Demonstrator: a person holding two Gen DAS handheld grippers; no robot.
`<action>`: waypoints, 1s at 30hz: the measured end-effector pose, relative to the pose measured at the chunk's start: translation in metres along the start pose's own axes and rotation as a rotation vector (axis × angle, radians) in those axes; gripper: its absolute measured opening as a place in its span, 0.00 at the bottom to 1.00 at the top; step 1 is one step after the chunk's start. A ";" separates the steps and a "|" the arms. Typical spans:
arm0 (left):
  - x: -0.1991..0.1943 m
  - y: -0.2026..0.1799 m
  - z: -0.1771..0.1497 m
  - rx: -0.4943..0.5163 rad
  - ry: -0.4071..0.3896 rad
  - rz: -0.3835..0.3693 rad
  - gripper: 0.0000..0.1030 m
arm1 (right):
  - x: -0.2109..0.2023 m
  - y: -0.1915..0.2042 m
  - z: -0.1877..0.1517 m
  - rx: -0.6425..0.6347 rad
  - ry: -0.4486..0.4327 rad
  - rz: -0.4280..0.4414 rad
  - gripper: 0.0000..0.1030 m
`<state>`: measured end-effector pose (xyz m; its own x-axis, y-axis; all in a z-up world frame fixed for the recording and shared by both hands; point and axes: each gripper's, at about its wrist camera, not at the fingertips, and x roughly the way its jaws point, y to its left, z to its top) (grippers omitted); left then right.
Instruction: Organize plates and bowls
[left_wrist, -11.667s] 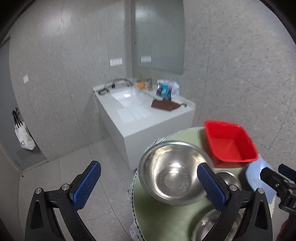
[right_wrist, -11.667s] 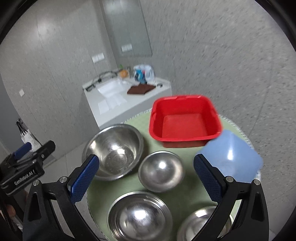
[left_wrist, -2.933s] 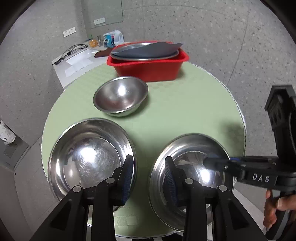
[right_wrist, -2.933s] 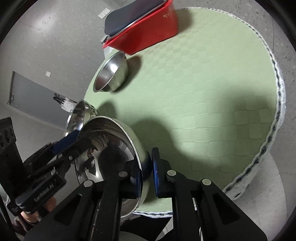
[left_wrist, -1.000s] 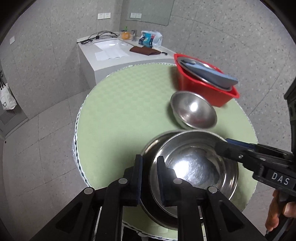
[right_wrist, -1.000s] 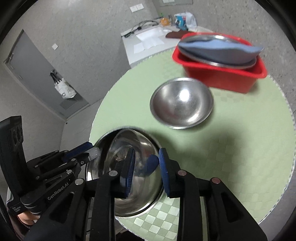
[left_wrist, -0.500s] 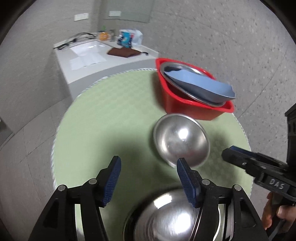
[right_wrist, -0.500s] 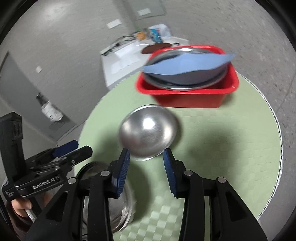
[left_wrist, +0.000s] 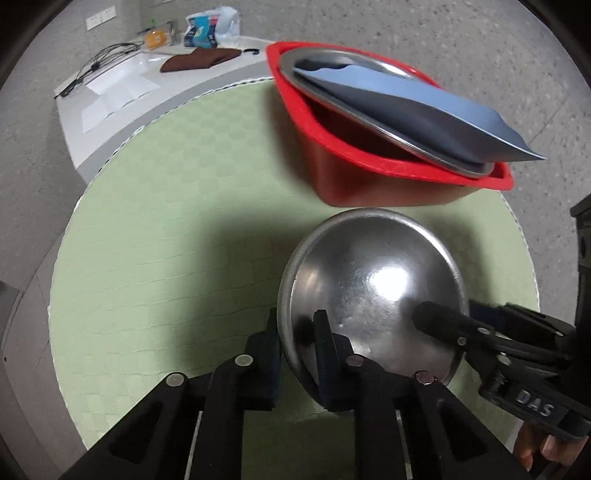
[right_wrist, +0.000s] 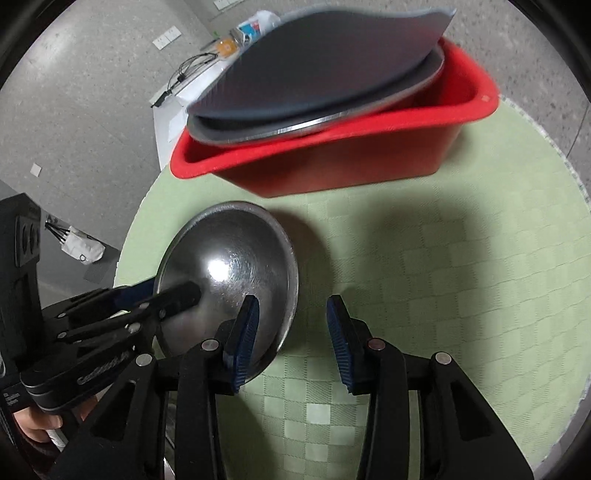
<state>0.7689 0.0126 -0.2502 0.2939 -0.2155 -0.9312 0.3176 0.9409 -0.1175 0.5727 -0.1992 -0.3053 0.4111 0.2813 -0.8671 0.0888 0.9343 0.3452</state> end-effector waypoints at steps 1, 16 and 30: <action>0.000 -0.001 0.000 0.006 -0.011 0.007 0.10 | 0.002 0.000 0.001 -0.002 0.003 0.007 0.18; -0.118 -0.009 -0.055 -0.077 -0.296 0.053 0.09 | -0.092 0.057 -0.022 -0.180 -0.150 0.071 0.13; -0.131 -0.036 -0.172 -0.211 -0.248 0.123 0.12 | -0.098 0.071 -0.116 -0.343 -0.027 0.112 0.15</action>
<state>0.5643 0.0518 -0.1830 0.5370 -0.1299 -0.8336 0.0802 0.9915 -0.1028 0.4333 -0.1352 -0.2375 0.4249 0.3843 -0.8196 -0.2660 0.9184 0.2928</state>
